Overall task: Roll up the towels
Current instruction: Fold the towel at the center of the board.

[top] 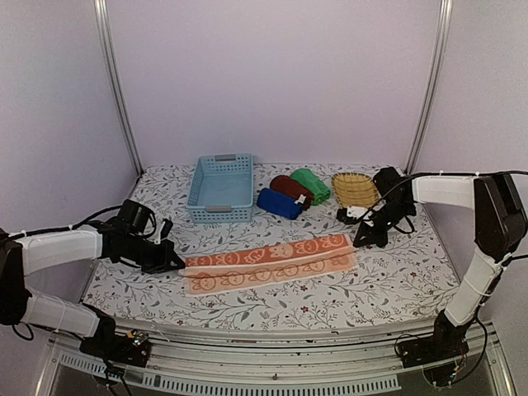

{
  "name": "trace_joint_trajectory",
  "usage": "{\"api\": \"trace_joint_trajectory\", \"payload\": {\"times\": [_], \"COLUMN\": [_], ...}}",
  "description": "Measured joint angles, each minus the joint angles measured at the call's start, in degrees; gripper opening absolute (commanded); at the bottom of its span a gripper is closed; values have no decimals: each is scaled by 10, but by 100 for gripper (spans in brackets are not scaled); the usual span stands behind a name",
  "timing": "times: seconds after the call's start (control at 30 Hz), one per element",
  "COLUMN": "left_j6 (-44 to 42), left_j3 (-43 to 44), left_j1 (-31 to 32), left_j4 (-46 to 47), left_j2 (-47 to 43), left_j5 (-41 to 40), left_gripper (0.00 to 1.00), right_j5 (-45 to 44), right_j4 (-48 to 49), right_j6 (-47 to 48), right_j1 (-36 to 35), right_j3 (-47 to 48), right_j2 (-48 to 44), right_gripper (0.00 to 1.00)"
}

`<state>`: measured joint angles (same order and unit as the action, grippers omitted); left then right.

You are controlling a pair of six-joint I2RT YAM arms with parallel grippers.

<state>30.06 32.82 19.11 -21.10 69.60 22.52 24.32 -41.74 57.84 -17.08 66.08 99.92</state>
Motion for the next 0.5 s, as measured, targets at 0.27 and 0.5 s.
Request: {"api": "trace_joint_trajectory", "payload": {"times": [0.27,0.5], "left_j6": [2,2], "left_j3": [5,9], "left_j1": [30,41], "left_j4": [-25,-30], "left_j2": [31,61], "left_j5": [-5,-9], "left_gripper": [0,0], "right_j5": [-8,-16], "right_j4": [-4,-2], "right_j6": [19,26], "right_j1": [0,0], "right_j3": [-23,-38], "right_j2": [1,10], "right_gripper": [2,3]}}
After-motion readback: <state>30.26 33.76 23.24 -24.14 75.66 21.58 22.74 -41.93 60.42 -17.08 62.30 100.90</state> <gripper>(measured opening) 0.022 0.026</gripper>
